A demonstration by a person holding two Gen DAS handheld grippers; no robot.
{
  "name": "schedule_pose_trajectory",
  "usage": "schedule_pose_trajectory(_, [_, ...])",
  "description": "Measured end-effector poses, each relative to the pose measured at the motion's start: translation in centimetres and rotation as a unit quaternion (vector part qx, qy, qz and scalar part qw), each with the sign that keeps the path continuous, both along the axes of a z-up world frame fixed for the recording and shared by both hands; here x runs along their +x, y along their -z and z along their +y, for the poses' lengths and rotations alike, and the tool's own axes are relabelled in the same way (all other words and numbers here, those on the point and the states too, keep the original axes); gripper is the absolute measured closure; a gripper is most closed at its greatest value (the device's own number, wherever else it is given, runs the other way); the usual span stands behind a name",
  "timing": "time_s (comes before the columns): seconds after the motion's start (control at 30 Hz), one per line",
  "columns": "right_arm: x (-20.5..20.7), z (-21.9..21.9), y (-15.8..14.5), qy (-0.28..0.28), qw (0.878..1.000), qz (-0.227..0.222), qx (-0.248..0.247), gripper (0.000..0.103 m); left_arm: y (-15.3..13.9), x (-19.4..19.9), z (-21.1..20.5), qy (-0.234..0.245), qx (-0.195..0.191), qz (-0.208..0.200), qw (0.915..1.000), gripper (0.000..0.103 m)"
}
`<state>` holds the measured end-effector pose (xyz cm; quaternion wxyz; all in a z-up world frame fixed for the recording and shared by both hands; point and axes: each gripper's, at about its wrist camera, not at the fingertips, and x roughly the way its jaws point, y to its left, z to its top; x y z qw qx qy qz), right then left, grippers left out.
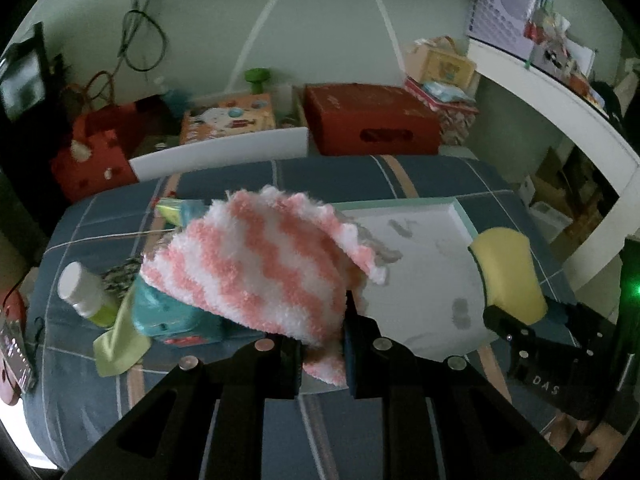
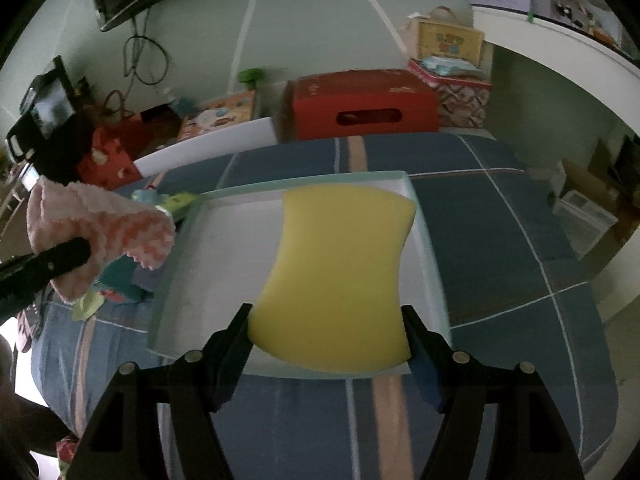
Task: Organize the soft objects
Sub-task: 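Carry towel and sponge into the green-rimmed white tray while both tools open to release, then withdraw both tools from the tray toward the light-green cloth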
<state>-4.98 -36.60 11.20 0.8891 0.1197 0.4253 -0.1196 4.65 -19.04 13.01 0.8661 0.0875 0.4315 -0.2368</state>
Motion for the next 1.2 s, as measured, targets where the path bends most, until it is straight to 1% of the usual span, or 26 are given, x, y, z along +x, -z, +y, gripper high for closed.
schedule_pose_trajectory(0.2, [1.2, -2.0, 0.9, 0.010, 1.000, 0.017, -0.010, 0.029, 1.4, 0.8, -2.9, 0.013, 0.005, 0.017, 0.9998, 0.086])
schedule_pose_trajectory(0.37, [2.3, -3.2, 1.9, 0.018, 0.999, 0.031, -0.004, 0.029, 2.9, 1.8, -5.2, 0.021, 0.020, 0.032, 0.9991, 0.086])
schedule_pose_trajectory(0.67, [3.8, -4.5, 3.4, 0.028, 0.998, 0.054, 0.004, 0.029, 5.2, 3.4, -7.4, 0.027, 0.023, 0.065, 0.9973, 0.084])
schedule_pose_trajectory(0.7, [3.9, -4.5, 3.4, 0.027, 0.998, 0.055, 0.004, 0.029, 5.4, 3.4, -7.4, 0.028, 0.023, 0.068, 0.9970, 0.080])
schedule_pose_trajectory(0.73, [4.0, -4.5, 3.4, 0.027, 0.998, 0.056, 0.003, 0.029, 5.6, 3.5, -7.4, 0.029, 0.021, 0.073, 0.9967, 0.067])
schedule_pose_trajectory(0.77, [4.1, -4.5, 3.4, 0.026, 0.998, 0.056, 0.002, 0.029, 5.7, 3.6, -7.3, 0.027, 0.019, 0.078, 0.9964, 0.058])
schedule_pose_trajectory(0.8, [4.1, -4.4, 3.4, 0.025, 0.998, 0.057, 0.001, 0.028, 5.8, 3.7, -7.1, 0.024, 0.015, 0.082, 0.9962, 0.038])
schedule_pose_trajectory(0.83, [4.2, -4.4, 3.5, 0.025, 0.998, 0.060, 0.000, 0.028, 5.9, 3.9, -6.8, 0.020, 0.010, 0.086, 0.9961, 0.028])
schedule_pose_trajectory(0.93, [4.4, -4.0, 3.5, 0.020, 0.998, 0.067, -0.007, 0.026, 5.8, 4.3, -6.1, 0.006, 0.008, 0.087, 0.9962, 0.026])
schedule_pose_trajectory(0.97, [4.4, -3.8, 3.5, 0.018, 0.997, 0.068, -0.009, 0.023, 5.7, 4.4, -5.7, 0.002, 0.008, 0.086, 0.9963, 0.024])
schedule_pose_trajectory(1.0, [4.4, -3.6, 3.4, 0.016, 0.997, 0.068, -0.012, 0.019, 5.6, 4.5, -5.5, -0.001, 0.008, 0.085, 0.9964, 0.021])
schedule_pose_trajectory(1.03, [4.4, -3.3, 3.3, 0.016, 0.997, 0.067, -0.015, 0.017, 5.6, 4.6, -5.2, -0.003, 0.008, 0.083, 0.9965, 0.017])
schedule_pose_trajectory(1.1, [4.3, -2.8, 3.1, 0.012, 0.998, 0.065, -0.022, 0.011, 5.3, 4.6, -4.6, -0.010, 0.008, 0.078, 0.9969, 0.014])
schedule_pose_trajectory(1.17, [4.2, -2.5, 2.8, 0.012, 0.997, 0.065, -0.026, 0.004, 5.2, 4.6, -4.0, -0.014, 0.010, 0.075, 0.9970, 0.013])
schedule_pose_trajectory(1.2, [4.1, -2.2, 2.7, 0.012, 0.998, 0.063, -0.029, 0.002, 5.1, 4.6, -3.8, -0.015, 0.012, 0.073, 0.9971, 0.011])
